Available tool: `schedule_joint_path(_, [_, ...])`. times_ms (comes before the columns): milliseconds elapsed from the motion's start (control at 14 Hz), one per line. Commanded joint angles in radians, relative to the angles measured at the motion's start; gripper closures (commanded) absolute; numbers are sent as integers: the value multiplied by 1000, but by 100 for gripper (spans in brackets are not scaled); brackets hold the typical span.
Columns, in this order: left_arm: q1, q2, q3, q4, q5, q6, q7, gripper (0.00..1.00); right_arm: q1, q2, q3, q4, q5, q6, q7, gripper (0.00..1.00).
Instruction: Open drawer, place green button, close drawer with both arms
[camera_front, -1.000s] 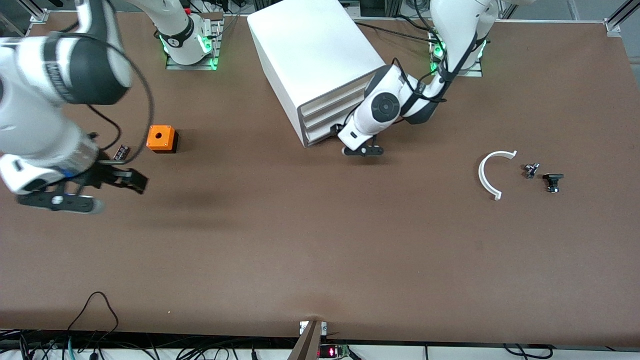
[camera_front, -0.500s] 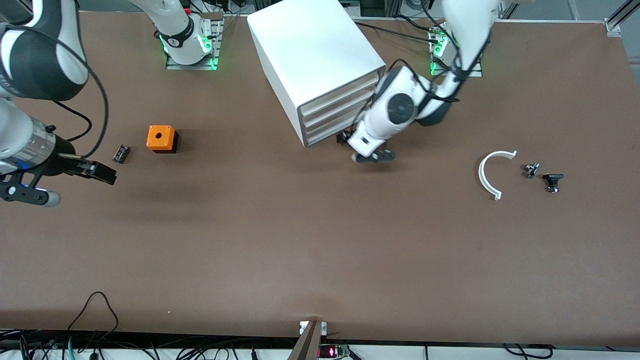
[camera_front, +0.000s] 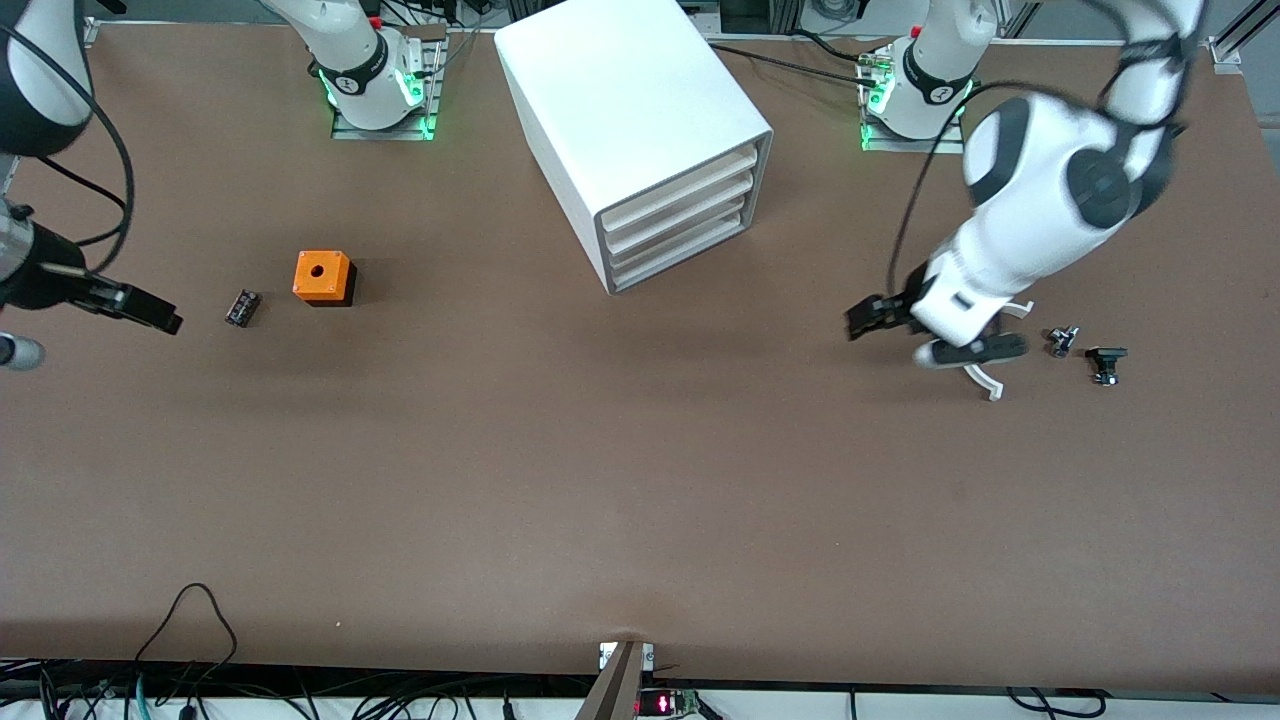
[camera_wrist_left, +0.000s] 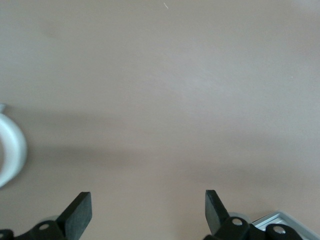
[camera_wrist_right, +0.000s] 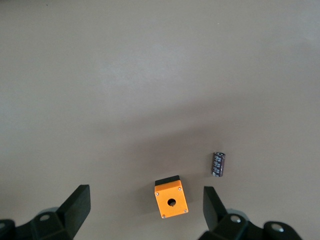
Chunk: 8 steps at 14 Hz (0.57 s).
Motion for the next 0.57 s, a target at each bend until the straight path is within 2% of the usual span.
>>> schedule_joint_path(0, [23, -90, 7, 96, 89, -232, 7, 0, -40, -76, 36, -89, 7, 29, -25, 0])
schedule_joint_path(214, [46, -118, 55, 166, 153, -380, 45, 0, -40, -80, 39, -81, 6, 22, -135, 0])
schedule_joint_path(500, [77, -127, 96, 172, 181, -411, 156, 0, -40, -115, 35, -105, 7, -24, -155, 0])
